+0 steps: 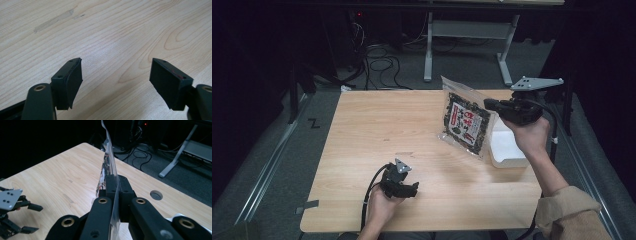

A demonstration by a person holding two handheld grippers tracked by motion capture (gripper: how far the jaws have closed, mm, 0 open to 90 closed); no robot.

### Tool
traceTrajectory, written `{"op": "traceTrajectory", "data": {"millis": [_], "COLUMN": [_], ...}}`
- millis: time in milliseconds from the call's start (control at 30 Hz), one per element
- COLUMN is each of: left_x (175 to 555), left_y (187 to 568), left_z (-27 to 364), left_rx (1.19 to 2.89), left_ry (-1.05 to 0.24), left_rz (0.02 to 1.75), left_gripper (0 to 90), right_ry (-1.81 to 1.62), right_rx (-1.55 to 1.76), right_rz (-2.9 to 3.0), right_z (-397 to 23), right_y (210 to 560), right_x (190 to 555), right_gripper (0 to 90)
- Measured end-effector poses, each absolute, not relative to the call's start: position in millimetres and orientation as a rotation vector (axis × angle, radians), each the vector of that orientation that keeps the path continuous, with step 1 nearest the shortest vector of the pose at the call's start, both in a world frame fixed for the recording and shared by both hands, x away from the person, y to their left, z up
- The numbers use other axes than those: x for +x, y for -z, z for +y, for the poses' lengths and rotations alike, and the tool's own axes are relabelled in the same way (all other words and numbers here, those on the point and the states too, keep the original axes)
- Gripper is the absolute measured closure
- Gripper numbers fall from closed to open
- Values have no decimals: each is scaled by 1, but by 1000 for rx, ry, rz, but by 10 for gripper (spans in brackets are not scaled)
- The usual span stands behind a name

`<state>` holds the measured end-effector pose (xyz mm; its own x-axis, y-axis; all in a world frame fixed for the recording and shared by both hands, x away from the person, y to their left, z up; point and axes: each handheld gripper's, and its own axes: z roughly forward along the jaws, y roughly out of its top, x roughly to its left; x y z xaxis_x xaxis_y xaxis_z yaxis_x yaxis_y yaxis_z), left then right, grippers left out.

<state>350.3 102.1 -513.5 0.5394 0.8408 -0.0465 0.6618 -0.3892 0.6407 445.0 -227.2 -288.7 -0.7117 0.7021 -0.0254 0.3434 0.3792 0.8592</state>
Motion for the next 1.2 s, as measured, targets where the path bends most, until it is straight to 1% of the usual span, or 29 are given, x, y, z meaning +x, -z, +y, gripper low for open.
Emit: {"op": "traceTrajectory", "data": {"millis": [433, 1200], "left_x": [350, 352], "left_y": [513, 515], "left_z": [102, 102], "left_rx": [2166, 2171], "left_ry": [-382, -386], "left_rz": [1210, 1217], "left_gripper": [266, 267], "right_ry": [-1268, -1222], "right_rx": [947, 1069], "right_rz": [2174, 2007], "right_z": [-247, -313], "right_y": [275, 263], "right_x": [449, 449], "right_gripper": [900, 900]}}
